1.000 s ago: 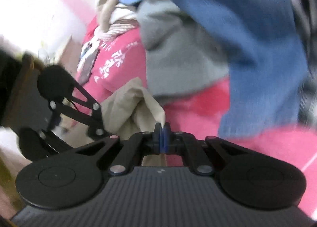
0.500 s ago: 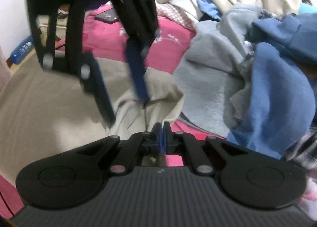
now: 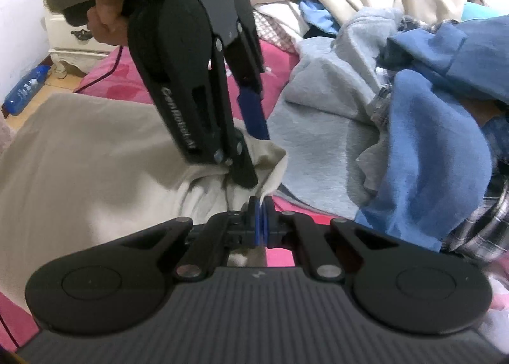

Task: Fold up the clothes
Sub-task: 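Lift the trouser edge with the right tool while the left tool grips the fabric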

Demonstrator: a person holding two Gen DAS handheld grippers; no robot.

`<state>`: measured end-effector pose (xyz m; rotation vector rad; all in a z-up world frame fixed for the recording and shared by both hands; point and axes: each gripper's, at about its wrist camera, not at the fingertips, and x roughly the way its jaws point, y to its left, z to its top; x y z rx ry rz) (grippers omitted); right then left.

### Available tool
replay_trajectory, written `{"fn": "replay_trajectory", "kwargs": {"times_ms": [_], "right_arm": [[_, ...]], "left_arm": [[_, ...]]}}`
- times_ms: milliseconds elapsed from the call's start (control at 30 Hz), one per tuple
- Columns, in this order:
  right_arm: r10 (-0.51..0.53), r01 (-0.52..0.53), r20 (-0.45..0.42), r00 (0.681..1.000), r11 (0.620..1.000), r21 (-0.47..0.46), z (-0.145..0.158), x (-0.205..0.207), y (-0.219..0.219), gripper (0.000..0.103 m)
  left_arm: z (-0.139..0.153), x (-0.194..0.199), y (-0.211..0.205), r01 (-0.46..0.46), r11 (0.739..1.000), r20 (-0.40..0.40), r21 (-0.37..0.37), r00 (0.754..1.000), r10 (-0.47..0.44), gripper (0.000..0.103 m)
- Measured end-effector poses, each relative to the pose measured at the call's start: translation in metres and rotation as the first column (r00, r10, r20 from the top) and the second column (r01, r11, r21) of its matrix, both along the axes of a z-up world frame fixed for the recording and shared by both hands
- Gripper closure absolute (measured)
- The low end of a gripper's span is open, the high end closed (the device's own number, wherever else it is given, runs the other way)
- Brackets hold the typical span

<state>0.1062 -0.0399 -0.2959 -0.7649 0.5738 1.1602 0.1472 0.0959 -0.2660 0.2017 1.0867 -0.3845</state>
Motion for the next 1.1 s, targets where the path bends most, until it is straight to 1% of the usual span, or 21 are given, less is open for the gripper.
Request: {"fn": "replay_trajectory", "kwargs": {"times_ms": [67, 133, 233, 267, 300, 333, 400, 467, 533, 633, 700, 767, 833, 867, 900, 933, 967, 1000, 1033, 1067, 1100], "right_arm": [[-0.01, 0.011, -0.007, 1.0, 1.0, 0.005, -0.001, 0.002, 0.0, 0.102], [-0.005, 0.005, -0.03, 1.0, 1.0, -0.006, -0.003, 0.001, -0.001, 0.101], [0.004, -0.004, -0.025, 1.0, 0.999, -0.036, -0.001, -0.001, -0.002, 0.101], [-0.055, 0.057, -0.105, 0.993, 0.998, 0.013, 0.001, 0.012, -0.009, 0.1], [-0.108, 0.121, -0.187, 0.976, 0.991, 0.057, 0.003, 0.024, -0.016, 0.1], [-0.156, 0.188, -0.27, 0.95, 0.978, 0.095, 0.006, 0.036, -0.023, 0.1], [-0.233, 0.327, -0.435, 0.87, 0.933, 0.153, 0.01, 0.061, -0.037, 0.099], [-0.282, 0.465, -0.591, 0.756, 0.866, 0.182, 0.014, 0.086, -0.05, 0.097], [-0.299, 0.596, -0.729, 0.616, 0.782, 0.183, 0.018, 0.111, -0.064, 0.097], [-0.225, 0.493, -0.77, 0.597, 0.86, 0.131, -0.001, 0.117, -0.045, 0.097], [-0.162, 0.395, -0.803, 0.574, 0.914, 0.098, -0.011, 0.112, -0.025, 0.097], [-0.135, 0.299, -0.788, 0.6, 0.952, 0.066, -0.018, 0.105, -0.007, 0.097], [-0.127, 0.252, -0.763, 0.634, 0.967, 0.048, -0.02, 0.101, 0.004, 0.097], [-0.13, 0.245, -0.761, 0.636, 0.969, 0.039, -0.021, 0.102, 0.007, 0.093], [-0.144, 0.253, -0.755, 0.64, 0.967, 0.03, -0.02, 0.104, 0.006, 0.089], [-0.158, 0.262, -0.749, 0.643, 0.965, 0.022, -0.018, 0.106, 0.005, 0.078], [-0.171, 0.288, -0.747, 0.642, 0.957, 0.028, -0.015, 0.109, 0.002, 0.072], [-0.173, 0.311, -0.764, 0.621, 0.95, 0.038, -0.015, 0.114, -0.002, 0.07], [-0.174, 0.335, -0.781, 0.6, 0.941, 0.047, -0.014, 0.119, -0.006, 0.064], [-0.176, 0.36, -0.81, 0.559, 0.932, 0.046, -0.017, 0.123, -0.01, 0.059], [-0.173, 0.36, -0.826, 0.536, 0.932, 0.039, -0.021, 0.125, -0.009, 0.059]], "left_arm": [[0.002, -0.001, 0.003, -0.024, 1.0, 0.014, 0.0, 1.0, 0.024, 0.085], [0.004, -0.003, 0.007, -0.038, 0.999, 0.031, -0.004, 0.999, 0.038, 0.088], [0.006, -0.012, 0.006, -0.007, 1.0, 0.075, 0.014, 0.997, 0.006, 0.089], [0.006, -0.015, 0.006, 0.005, 1.0, 0.095, 0.018, 0.995, -0.007, 0.09], [0.007, -0.02, 0.007, 0.017, 1.0, 0.115, 0.023, 0.993, -0.02, 0.09], [0.007, -0.023, 0.007, 0.029, 0.999, 0.134, 0.027, 0.99, -0.032, 0.09], [0.007, -0.03, 0.009, 0.048, 0.998, 0.165, 0.029, 0.985, -0.052, 0.09], [0.007, -0.034, 0.01, 0.065, 0.997, 0.191, 0.034, 0.979, -0.07, 0.09], [0.007, -0.037, 0.01, 0.076, 0.996, 0.205, 0.043, 0.975, -0.083, 0.09], [0.008, -0.042, 0.01, 0.092, 0.994, 0.23, 0.054, 0.968, -0.102, 0.09], [0.008, -0.044, 0.011, 0.1, 0.993, 0.234, 0.057, 0.966, -0.111, 0.09], [0.008, -0.047, 0.011, 0.109, 0.992, 0.235, 0.057, 0.965, -0.119, 0.09], [0.007, -0.05, 0.014, 0.111, 0.992, 0.236, 0.06, 0.964, -0.122, 0.09], [0.007, -0.052, 0.015, 0.113, 0.992, 0.238, 0.059, 0.963, -0.124, 0.09], [0.008, -0.053, 0.016, 0.114, 0.992, 0.242, 0.057, 0.962, -0.124, 0.09], [0.008, -0.053, 0.018, 0.113, 0.992, 0.246, 0.052, 0.962, -0.123, 0.09], [0.009, -0.054, 0.019, 0.113, 0.992, 0.25, 0.048, 0.961, -0.122, 0.09], [0.009, -0.054, 0.02, 0.114, 0.992, 0.254, 0.047, 0.96, -0.122, 0.09], [0.009, -0.053, 0.021, 0.115, 0.992, 0.257, 0.045, 0.958, -0.123, 0.09], [0.009, -0.053, 0.022, 0.116, 0.992, 0.261, 0.043, 0.957, -0.123, 0.09], [0.009, -0.053, 0.022, 0.118, 0.992, 0.265, 0.043, 0.956, -0.125, 0.09]]}}
